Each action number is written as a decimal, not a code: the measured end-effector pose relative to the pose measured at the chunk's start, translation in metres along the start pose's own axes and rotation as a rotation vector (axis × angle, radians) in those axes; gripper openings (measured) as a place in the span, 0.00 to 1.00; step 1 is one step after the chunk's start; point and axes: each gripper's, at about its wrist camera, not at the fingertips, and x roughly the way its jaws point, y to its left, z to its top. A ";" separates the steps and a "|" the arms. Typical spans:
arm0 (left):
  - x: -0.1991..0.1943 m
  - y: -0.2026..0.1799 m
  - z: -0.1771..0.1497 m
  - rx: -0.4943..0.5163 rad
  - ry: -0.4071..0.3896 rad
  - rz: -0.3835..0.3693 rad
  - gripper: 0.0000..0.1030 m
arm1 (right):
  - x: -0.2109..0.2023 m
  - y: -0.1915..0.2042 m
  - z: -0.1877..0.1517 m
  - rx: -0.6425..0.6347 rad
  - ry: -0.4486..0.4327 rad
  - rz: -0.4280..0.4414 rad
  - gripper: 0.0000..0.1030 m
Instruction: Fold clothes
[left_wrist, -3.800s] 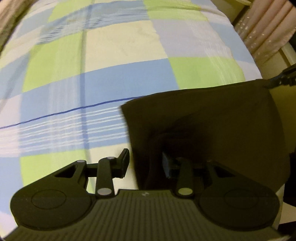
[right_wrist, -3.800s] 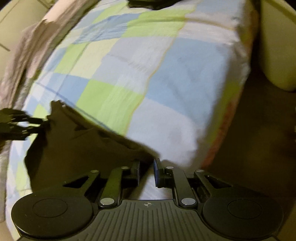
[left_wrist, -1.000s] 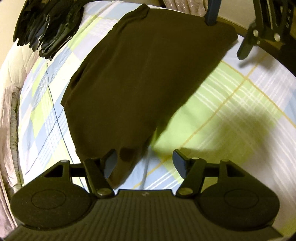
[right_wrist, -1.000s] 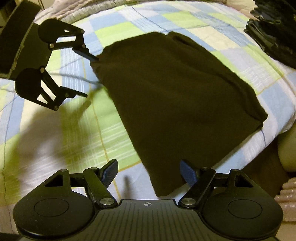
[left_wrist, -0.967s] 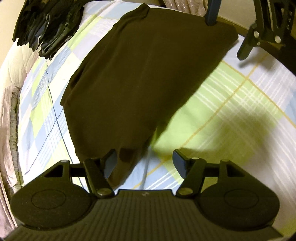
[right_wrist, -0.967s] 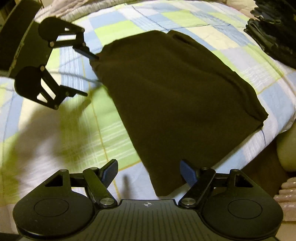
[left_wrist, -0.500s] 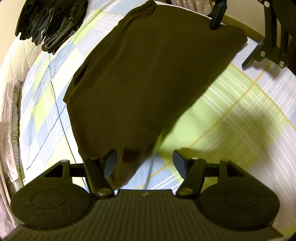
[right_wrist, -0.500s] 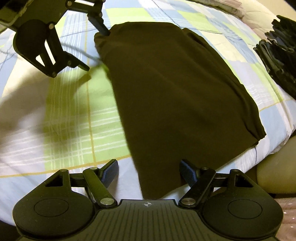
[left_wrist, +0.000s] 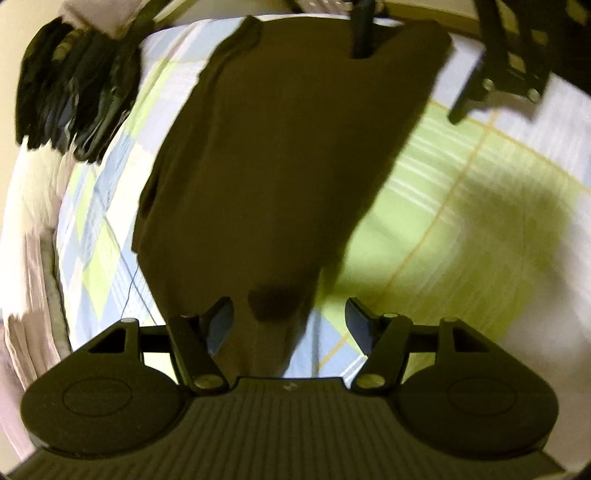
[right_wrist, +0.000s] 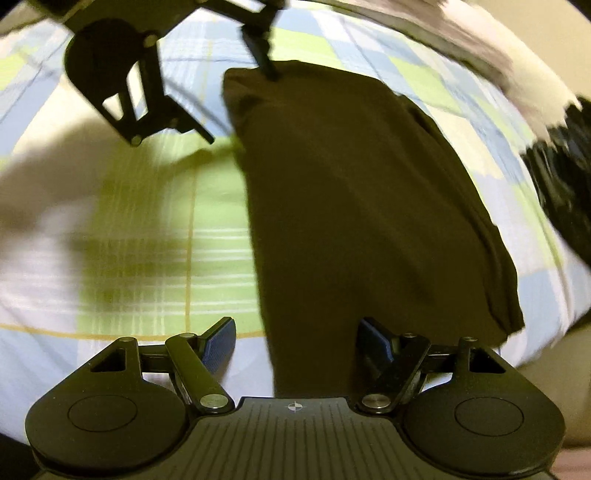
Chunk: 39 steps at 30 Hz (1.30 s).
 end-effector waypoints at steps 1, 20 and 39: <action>0.003 -0.001 -0.001 0.016 -0.001 0.001 0.61 | 0.003 0.001 0.000 -0.015 -0.006 -0.003 0.74; 0.033 0.031 0.011 0.002 0.022 -0.104 0.45 | -0.009 -0.037 0.012 0.007 -0.018 0.040 0.29; 0.033 0.030 -0.004 -0.040 -0.020 -0.129 0.31 | 0.001 -0.013 0.010 -0.040 -0.011 -0.030 0.52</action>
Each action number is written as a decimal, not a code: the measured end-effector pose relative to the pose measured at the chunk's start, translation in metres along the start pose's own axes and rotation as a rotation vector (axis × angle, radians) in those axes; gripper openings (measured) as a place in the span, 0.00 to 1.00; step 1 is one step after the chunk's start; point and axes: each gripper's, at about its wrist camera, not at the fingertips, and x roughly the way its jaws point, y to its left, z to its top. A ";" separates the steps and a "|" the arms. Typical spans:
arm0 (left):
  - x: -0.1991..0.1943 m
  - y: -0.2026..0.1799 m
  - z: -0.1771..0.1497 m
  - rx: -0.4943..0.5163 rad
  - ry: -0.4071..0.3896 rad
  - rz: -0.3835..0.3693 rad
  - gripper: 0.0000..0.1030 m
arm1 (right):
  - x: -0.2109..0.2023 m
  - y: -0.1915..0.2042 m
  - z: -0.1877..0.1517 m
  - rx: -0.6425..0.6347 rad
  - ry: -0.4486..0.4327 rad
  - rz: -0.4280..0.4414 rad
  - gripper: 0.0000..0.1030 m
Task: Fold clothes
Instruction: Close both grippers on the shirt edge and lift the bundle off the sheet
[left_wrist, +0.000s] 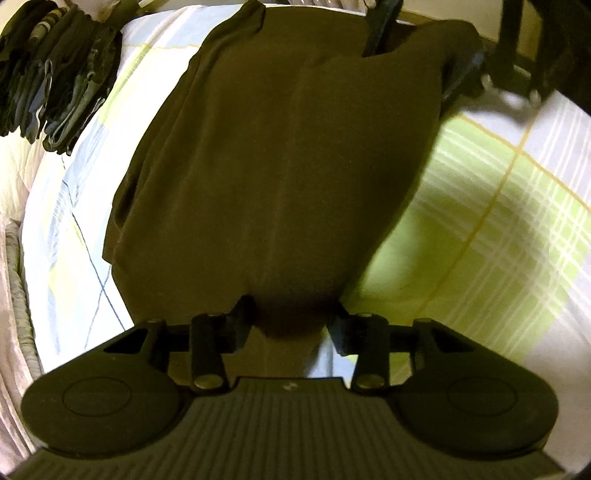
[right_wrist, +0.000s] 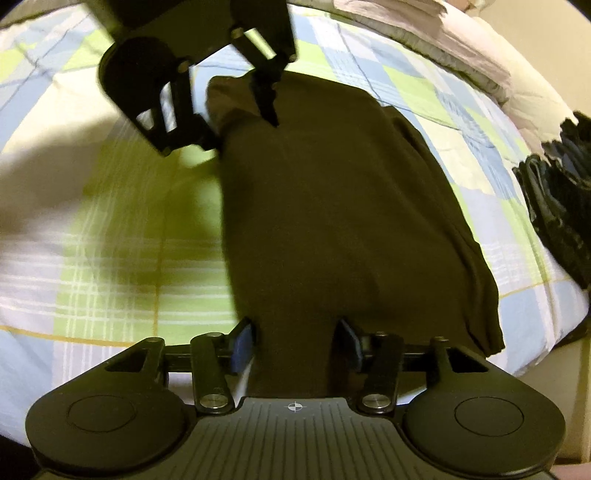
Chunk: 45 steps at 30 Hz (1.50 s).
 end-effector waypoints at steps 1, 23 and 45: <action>-0.001 0.000 -0.001 -0.008 -0.003 -0.006 0.26 | 0.003 0.002 0.000 -0.009 0.002 -0.005 0.52; -0.013 -0.016 0.002 -0.064 -0.038 0.138 0.09 | -0.039 -0.030 -0.025 -0.102 -0.073 -0.073 0.28; -0.099 0.009 0.020 -0.077 -0.092 0.101 0.07 | -0.065 -0.068 -0.007 -0.219 -0.077 -0.085 0.16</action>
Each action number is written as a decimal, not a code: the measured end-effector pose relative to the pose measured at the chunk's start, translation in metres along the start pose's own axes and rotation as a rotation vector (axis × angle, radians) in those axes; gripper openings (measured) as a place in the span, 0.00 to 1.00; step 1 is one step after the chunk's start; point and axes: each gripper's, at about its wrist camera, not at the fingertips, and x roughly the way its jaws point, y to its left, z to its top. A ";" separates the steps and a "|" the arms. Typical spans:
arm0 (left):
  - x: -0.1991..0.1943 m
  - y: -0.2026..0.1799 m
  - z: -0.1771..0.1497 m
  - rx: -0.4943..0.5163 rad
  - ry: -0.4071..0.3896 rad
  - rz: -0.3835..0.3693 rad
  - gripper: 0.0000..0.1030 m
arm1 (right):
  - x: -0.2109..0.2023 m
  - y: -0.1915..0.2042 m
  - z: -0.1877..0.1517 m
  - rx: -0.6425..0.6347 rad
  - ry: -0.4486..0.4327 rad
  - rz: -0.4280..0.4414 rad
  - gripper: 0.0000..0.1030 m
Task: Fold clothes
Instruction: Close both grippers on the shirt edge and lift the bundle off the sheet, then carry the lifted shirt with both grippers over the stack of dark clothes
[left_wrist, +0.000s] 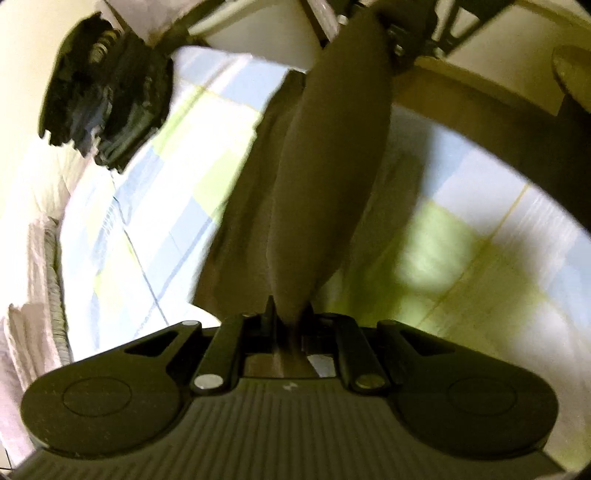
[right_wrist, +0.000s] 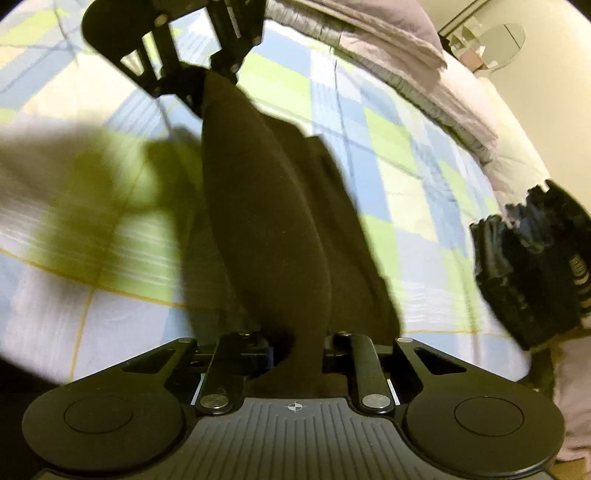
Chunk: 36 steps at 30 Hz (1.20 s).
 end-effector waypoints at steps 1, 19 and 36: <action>-0.010 0.002 0.003 -0.005 -0.006 0.008 0.07 | -0.011 -0.007 0.003 -0.010 -0.001 0.004 0.16; -0.112 0.083 0.135 -0.148 -0.159 0.228 0.07 | -0.163 -0.149 0.003 0.027 -0.105 -0.074 0.15; -0.074 0.265 0.360 -0.243 -0.142 0.542 0.07 | -0.158 -0.487 -0.064 -0.252 -0.365 -0.191 0.15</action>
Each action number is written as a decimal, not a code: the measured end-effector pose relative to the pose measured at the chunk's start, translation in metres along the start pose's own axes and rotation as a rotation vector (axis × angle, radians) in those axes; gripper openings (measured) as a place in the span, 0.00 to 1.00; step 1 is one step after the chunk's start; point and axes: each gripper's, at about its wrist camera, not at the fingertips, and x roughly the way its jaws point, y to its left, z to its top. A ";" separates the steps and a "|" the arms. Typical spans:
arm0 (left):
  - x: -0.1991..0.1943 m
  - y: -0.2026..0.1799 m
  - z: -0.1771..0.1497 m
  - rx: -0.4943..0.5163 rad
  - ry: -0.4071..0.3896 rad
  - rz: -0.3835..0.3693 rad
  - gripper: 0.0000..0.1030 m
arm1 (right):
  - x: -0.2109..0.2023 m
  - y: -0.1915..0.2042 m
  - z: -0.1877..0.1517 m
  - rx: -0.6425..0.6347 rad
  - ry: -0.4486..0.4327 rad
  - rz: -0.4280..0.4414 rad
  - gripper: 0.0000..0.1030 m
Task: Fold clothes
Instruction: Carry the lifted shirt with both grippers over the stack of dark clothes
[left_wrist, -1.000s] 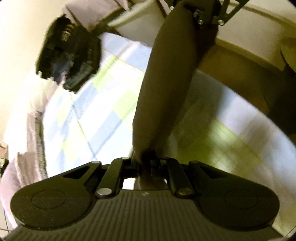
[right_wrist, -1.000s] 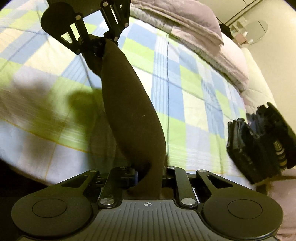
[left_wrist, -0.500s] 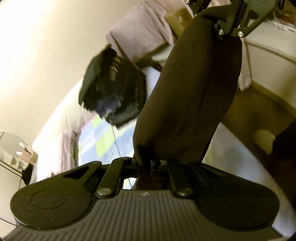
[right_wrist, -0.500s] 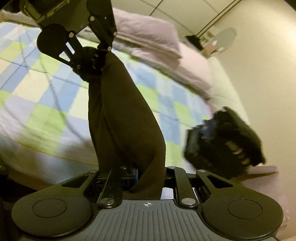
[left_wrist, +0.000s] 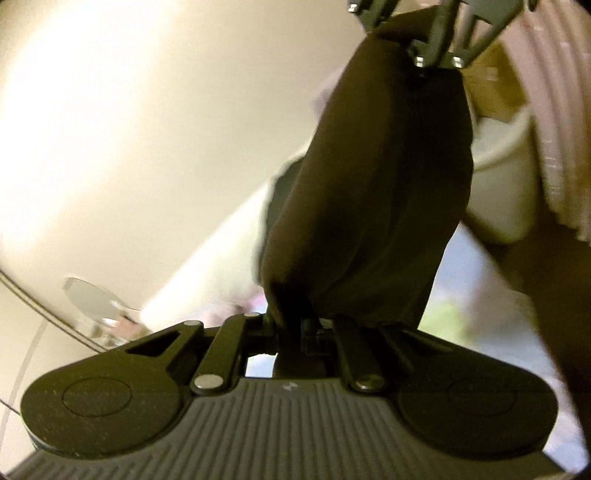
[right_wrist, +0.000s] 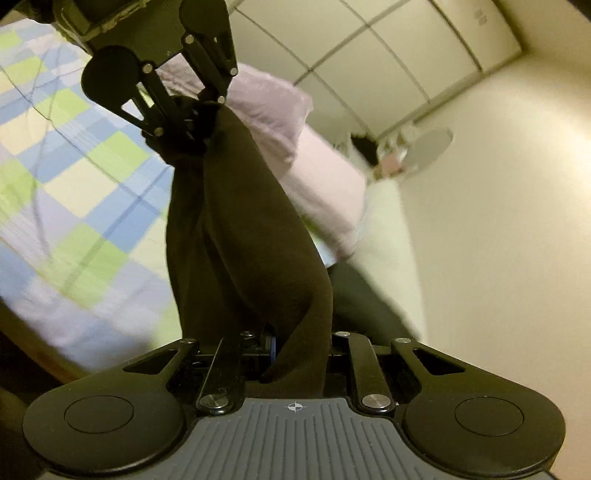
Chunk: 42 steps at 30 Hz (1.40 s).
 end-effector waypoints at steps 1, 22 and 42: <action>0.011 0.012 0.007 -0.003 -0.004 0.029 0.07 | 0.008 -0.020 -0.002 -0.011 -0.021 -0.010 0.15; 0.274 0.158 0.139 -0.034 0.047 0.383 0.07 | 0.231 -0.355 -0.073 -0.226 -0.290 -0.205 0.15; 0.366 -0.025 0.077 -0.163 0.429 0.117 0.05 | 0.359 -0.274 -0.260 -0.252 -0.233 0.164 0.15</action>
